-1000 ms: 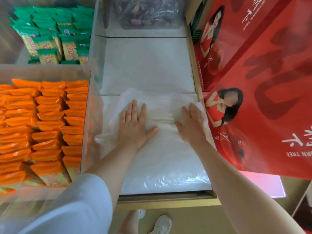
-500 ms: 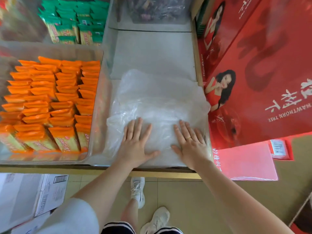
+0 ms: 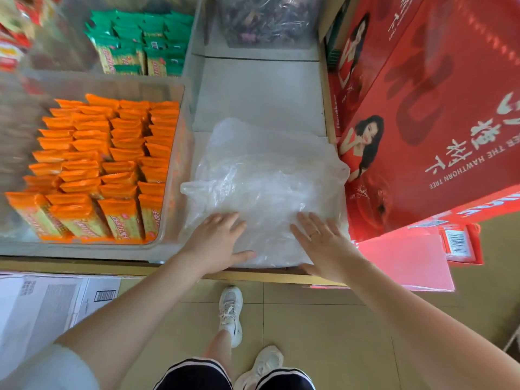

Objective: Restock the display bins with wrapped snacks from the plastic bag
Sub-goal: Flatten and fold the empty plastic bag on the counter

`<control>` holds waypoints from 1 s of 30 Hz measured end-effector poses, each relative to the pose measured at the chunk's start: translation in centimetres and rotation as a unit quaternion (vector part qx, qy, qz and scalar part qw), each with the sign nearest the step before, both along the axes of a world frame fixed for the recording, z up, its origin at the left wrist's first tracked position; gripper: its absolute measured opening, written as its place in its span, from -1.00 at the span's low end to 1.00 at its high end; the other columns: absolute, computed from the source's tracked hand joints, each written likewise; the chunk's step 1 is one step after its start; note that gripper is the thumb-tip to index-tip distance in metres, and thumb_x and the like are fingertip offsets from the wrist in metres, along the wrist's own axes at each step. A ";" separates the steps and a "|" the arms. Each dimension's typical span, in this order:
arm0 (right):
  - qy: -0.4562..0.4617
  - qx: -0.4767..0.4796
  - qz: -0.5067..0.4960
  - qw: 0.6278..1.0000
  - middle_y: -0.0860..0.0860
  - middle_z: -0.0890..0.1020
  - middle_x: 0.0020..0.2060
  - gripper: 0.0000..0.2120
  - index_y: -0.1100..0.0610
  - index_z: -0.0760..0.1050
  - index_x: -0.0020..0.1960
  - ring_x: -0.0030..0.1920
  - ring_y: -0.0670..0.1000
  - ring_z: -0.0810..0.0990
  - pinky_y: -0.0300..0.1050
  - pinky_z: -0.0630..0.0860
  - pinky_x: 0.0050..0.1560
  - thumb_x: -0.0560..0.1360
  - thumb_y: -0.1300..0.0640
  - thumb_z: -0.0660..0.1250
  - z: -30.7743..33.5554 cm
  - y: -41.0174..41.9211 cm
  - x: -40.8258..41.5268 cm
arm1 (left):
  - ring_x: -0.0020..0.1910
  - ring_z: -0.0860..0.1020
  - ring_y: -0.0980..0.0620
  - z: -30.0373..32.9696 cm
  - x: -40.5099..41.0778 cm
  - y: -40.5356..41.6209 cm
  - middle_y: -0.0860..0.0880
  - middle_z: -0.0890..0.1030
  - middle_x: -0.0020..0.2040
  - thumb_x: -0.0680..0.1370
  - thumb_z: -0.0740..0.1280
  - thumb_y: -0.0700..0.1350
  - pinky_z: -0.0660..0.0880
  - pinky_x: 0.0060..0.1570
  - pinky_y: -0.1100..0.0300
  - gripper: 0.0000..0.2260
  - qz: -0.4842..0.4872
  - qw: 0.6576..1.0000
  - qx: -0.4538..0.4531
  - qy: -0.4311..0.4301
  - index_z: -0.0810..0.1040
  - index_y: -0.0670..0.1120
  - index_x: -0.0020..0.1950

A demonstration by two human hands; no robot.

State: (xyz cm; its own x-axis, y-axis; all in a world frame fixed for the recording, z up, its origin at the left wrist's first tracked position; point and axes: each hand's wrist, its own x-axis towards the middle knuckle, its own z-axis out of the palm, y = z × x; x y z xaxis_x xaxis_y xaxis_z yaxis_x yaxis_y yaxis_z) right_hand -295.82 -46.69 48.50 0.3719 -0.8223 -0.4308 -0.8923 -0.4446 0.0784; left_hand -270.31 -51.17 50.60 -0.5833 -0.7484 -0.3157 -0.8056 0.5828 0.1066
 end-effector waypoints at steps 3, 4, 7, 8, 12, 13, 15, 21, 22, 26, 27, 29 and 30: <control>0.009 0.009 -0.015 1.000 0.21 -0.12 0.52 -0.29 0.14 -0.03 0.53 0.51 0.24 -0.06 0.21 0.07 0.44 0.54 -0.14 0.20 0.7 0.5 0.9 | 0.49 0.09 -0.07 1.0 1.3 0.2 -0.04 0.06 0.54 0.13 -0.41 0.60 0.03 0.44 0.06 0.13 0.015 0.996 0.044 -0.075 0.10 -0.02 0.51; 0.008 0.016 -0.022 1.000 0.20 -0.09 0.52 -0.34 0.14 0.04 0.51 0.51 0.23 -0.03 0.20 0.12 0.43 0.55 -0.11 0.21 1.0 0.7 1.0 | 0.50 0.08 -0.06 1.2 1.5 0.4 -0.04 0.06 0.54 0.04 -0.49 0.59 0.01 0.44 0.06 0.21 0.011 0.996 0.050 -0.079 0.08 -0.02 0.51; -0.104 -0.002 -0.018 0.994 0.19 0.54 0.21 -0.66 0.18 0.50 0.08 0.16 0.19 0.56 0.04 0.56 -0.02 0.36 0.17 0.49 2.1 0.4 0.6 | 0.50 0.07 -0.04 1.6 2.0 0.7 -0.05 0.05 0.54 0.00 -0.45 0.61 0.00 0.44 0.08 0.24 0.010 0.995 0.061 -0.078 0.05 -0.01 0.52; -0.144 -0.022 -0.026 0.989 0.11 0.63 -0.06 -0.74 0.17 0.51 -0.10 -0.11 0.12 0.63 -0.11 0.54 -0.24 0.27 0.28 0.51 2.3 0.1 0.0 | 0.50 0.07 -0.04 1.9 2.0 0.8 -0.05 0.06 0.54 0.02 -0.35 0.64 0.02 0.44 0.08 0.22 0.010 0.995 0.057 -0.077 0.04 -0.02 0.52; -0.279 -0.020 -0.215 0.936 0.17 0.58 -0.24 -0.96 0.18 0.39 0.00 -0.20 0.17 0.52 -0.09 0.32 -0.26 0.57 0.22 0.18 6.3 -0.8 -0.3 | 0.44 0.24 -0.04 4.3 1.8 1.4 -0.02 0.21 0.50 0.24 0.09 0.55 0.21 0.36 0.07 -0.01 -0.003 0.999 0.033 -0.026 0.09 0.00 0.52; -0.342 -0.013 -0.271 0.900 0.16 0.56 -0.26 -0.97 0.18 0.37 -0.01 -0.24 0.14 0.49 -0.10 0.28 -0.29 0.58 0.23 0.16 7.2 -0.7 -0.5 | 0.37 0.34 -0.03 5.3 1.9 1.6 0.00 0.30 0.45 0.33 0.23 0.41 0.31 0.29 0.08 -0.15 0.004 1.000 0.025 -0.001 0.14 0.02 0.50; -0.436 0.002 -0.341 0.833 0.08 0.52 -0.26 -0.93 0.17 0.40 -0.01 -0.27 0.04 0.45 -0.18 0.29 -0.33 0.58 0.26 0.15 9.2 -0.7 -0.8 | 0.16 0.50 -0.04 7.4 2.2 2.1 0.01 0.51 0.28 0.47 0.33 0.09 0.46 0.07 0.10 -0.45 0.039 0.997 -0.003 0.069 0.30 0.04 0.42; -0.610 0.203 -0.510 0.571 0.19 0.55 -0.14 -0.77 0.30 0.51 0.13 -0.12 0.16 0.53 0.01 0.43 -0.08 0.57 0.17 0.23 9.3 0.2 -3.0 | -0.15 0.54 0.38 10.9 2.8 1.4 0.37 0.59 -0.21 0.41 0.48 -0.17 0.40 -0.13 0.48 -0.81 0.276 0.867 0.082 0.407 0.57 0.07 -0.08; -0.609 0.202 -0.527 0.557 0.20 0.56 -0.15 -0.78 0.31 0.53 0.08 -0.14 0.16 0.54 0.02 0.43 -0.08 0.56 0.16 0.25 8.9 0.2 -3.2 | -0.15 0.53 0.37 10.7 2.5 0.9 0.35 0.60 -0.21 0.40 0.48 -0.18 0.39 -0.14 0.48 -0.75 0.297 0.837 0.098 0.450 0.54 0.13 -0.08; -0.430 0.114 -0.512 0.735 0.06 0.52 -0.31 -0.79 0.25 0.58 -0.10 -0.31 0.01 0.45 -0.14 0.32 -0.25 0.54 0.10 0.32 6.1 -1.2 -3.2 | -0.10 0.54 0.06 7.8 0.2 -0.5 0.09 0.59 0.04 0.53 0.33 -0.16 0.38 -0.16 0.26 -0.76 0.248 0.925 0.058 0.281 0.49 0.07 0.16; -0.374 0.099 -0.485 0.784 0.06 0.48 -0.33 -0.76 0.29 0.56 -0.13 -0.35 0.01 0.41 -0.14 0.27 -0.31 0.53 0.10 0.32 5.4 -1.8 -2.9 | -0.10 0.54 0.00 6.5 -0.2 -0.7 0.03 0.57 0.10 0.55 0.27 -0.18 0.38 -0.17 0.22 -0.74 0.215 0.961 0.032 0.171 0.48 0.02 0.23; -0.299 0.085 -0.455 0.834 0.08 0.48 -0.34 -0.76 0.22 0.50 -0.22 -0.38 0.03 0.41 -0.13 0.29 -0.35 0.54 0.08 0.31 4.4 -2.4 -2.3 | -0.08 0.55 -0.12 5.0 -0.8 -0.7 -0.08 0.57 0.05 0.49 0.22 -0.27 0.44 -0.14 0.11 -0.68 0.170 0.983 -0.060 0.040 0.50 -0.08 0.22; -0.266 0.074 -0.448 0.850 0.05 0.48 -0.34 -0.75 0.14 0.45 -0.28 -0.34 0.06 0.45 -0.12 0.33 -0.33 0.55 0.07 0.28 3.9 -2.7 -2.1 | -0.07 0.56 -0.18 4.3 -1.1 -0.6 -0.13 0.58 0.00 0.41 0.20 -0.32 0.48 -0.12 0.05 -0.64 0.147 0.983 -0.110 0.025 0.54 -0.13 0.17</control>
State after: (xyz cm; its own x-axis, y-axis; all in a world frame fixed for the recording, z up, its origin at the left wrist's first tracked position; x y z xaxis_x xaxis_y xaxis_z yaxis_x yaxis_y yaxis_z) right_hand -297.88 -49.36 52.44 -0.2010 -0.8296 -0.5210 -0.7702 0.4624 -0.4392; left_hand -271.39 -51.81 54.86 -0.3415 -0.9342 -0.1034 -0.9399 0.3384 0.0467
